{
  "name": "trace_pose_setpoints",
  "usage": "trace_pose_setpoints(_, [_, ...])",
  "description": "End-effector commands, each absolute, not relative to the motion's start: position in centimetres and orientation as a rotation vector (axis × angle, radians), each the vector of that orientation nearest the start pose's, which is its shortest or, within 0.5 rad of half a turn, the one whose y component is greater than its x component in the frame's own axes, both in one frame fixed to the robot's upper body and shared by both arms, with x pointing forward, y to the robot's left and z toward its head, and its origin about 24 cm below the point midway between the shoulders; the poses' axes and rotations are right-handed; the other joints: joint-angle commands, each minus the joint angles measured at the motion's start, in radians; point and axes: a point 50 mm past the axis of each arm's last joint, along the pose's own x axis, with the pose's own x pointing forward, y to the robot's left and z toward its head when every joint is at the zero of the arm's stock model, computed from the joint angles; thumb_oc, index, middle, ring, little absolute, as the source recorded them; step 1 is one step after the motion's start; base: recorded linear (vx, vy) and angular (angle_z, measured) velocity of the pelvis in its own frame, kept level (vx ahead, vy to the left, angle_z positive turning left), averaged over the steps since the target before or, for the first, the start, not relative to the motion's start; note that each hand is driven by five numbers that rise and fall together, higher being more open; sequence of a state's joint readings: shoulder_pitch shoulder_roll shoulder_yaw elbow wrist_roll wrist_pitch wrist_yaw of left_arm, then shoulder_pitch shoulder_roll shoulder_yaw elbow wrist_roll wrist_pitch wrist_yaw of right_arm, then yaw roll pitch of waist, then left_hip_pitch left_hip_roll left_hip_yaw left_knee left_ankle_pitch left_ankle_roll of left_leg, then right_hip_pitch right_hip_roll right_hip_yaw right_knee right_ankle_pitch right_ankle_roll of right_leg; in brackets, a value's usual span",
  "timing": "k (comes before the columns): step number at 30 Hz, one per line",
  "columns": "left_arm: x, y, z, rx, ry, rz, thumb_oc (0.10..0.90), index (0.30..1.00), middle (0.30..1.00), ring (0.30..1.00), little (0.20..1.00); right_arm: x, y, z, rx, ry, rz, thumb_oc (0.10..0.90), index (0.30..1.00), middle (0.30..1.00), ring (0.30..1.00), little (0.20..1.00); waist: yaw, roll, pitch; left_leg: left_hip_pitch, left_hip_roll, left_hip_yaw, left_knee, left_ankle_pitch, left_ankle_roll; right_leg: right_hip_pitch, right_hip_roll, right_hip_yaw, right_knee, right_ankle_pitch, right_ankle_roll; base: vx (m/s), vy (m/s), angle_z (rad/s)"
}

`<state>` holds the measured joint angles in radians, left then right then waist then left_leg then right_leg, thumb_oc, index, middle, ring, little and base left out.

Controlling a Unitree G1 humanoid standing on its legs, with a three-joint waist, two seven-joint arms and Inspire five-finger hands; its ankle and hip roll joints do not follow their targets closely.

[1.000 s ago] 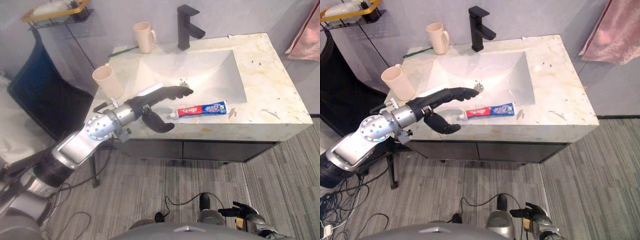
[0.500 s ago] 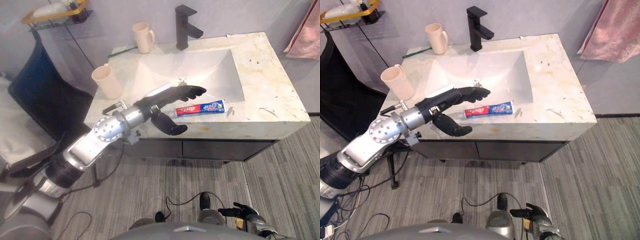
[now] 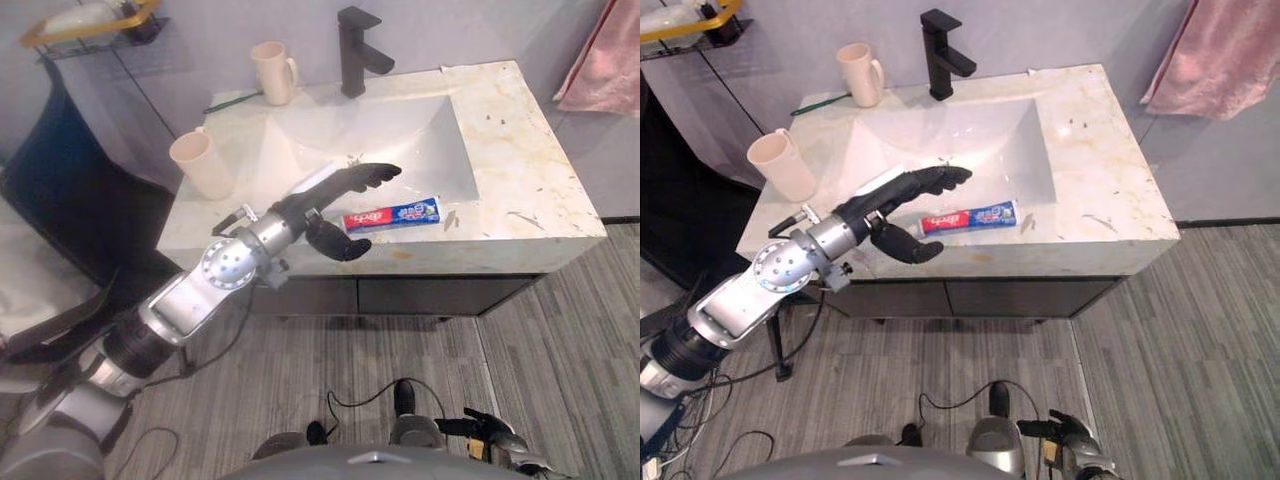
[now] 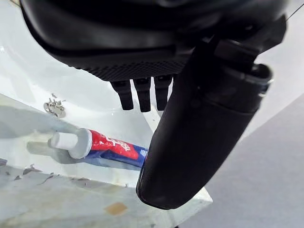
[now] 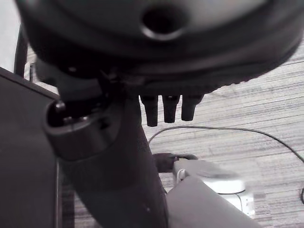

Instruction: Organize the bathroom.

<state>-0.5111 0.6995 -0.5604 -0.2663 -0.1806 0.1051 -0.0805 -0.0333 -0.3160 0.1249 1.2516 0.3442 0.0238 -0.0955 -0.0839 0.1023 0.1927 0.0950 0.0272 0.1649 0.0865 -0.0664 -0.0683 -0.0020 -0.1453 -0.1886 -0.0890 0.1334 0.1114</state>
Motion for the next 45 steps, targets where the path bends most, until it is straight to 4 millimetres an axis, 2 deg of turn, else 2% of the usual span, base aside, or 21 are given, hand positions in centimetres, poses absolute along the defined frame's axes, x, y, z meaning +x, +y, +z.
trace_pose_setpoints(1, [28.9,9.3,22.5,0.611,-0.691,-0.559,0.8,0.9,0.9,0.9,0.9,8.9,-27.9,-14.9,-0.108,1.199,-0.413,0.8,0.9,0.9,0.9,0.9,-0.021,-0.036,-0.032,-0.117,-0.019,0.005,0.127,-0.059,-0.025,0.083,0.045,-0.053,0.015,-0.164,0.016,0.03,-0.034,-0.03])
trace_pose_setpoints(11, [29.8,8.4,20.7,0.71,-0.578,-0.611,0.8,0.9,0.9,0.9,0.9,9.1,-28.1,-14.8,-0.097,1.18,-0.421,0.8,0.9,0.9,0.9,0.9,-0.033,-0.027,-0.019,-0.151,-0.005,0.014,0.194,-0.039,-0.028,0.087,0.051,-0.06,0.024,-0.175,0.002,0.03,-0.06,-0.08])
trace_pose_setpoints(15, [30.0,8.1,20.4,0.709,-0.572,-0.602,0.8,0.9,0.9,0.9,0.9,8.9,-28.3,-14.7,-0.108,1.181,-0.42,0.8,0.9,0.9,0.9,0.9,-0.046,-0.019,-0.015,-0.155,0.013,0.039,0.215,-0.026,-0.029,0.089,0.052,-0.069,0.032,-0.183,-0.004,0.04,-0.04,-0.05])
trace_pose_setpoints(26, [30.9,8.8,20.1,0.799,-0.568,-0.509,0.8,0.9,0.9,0.9,0.9,7.7,-29.1,-14.7,-0.14,1.205,-0.415,0.8,0.9,0.9,0.9,0.9,-0.07,-0.004,-0.008,-0.152,0.047,0.067,0.211,0.002,-0.041,0.091,0.058,-0.075,0.039,-0.201,-0.012,0.05,-0.01,-0.03])
trace_pose_setpoints(36, [31.3,9.8,19.7,0.883,-0.521,-0.488,0.8,0.9,0.9,0.9,0.9,7.6,-29.5,-14.5,-0.162,1.207,-0.394,0.8,0.9,0.9,0.9,0.9,-0.06,0.006,-0.009,-0.156,0.049,0.062,0.203,0.019,-0.048,0.095,0.058,-0.091,0.047,-0.212,-0.015,0.01,0.012,0.07])
trace_pose_setpoints(45, [31.4,10.5,19.2,0.973,-0.473,-0.503,0.8,0.9,0.9,0.9,0.9,8.5,-29.1,-14.5,-0.156,1.199,-0.377,0.8,0.9,0.9,0.9,0.9,-0.033,0.009,-0.015,-0.165,0.036,0.043,0.197,0.017,-0.049,0.107,0.054,-0.108,0.049,-0.218,-0.015,0.0,0.003,0.08])
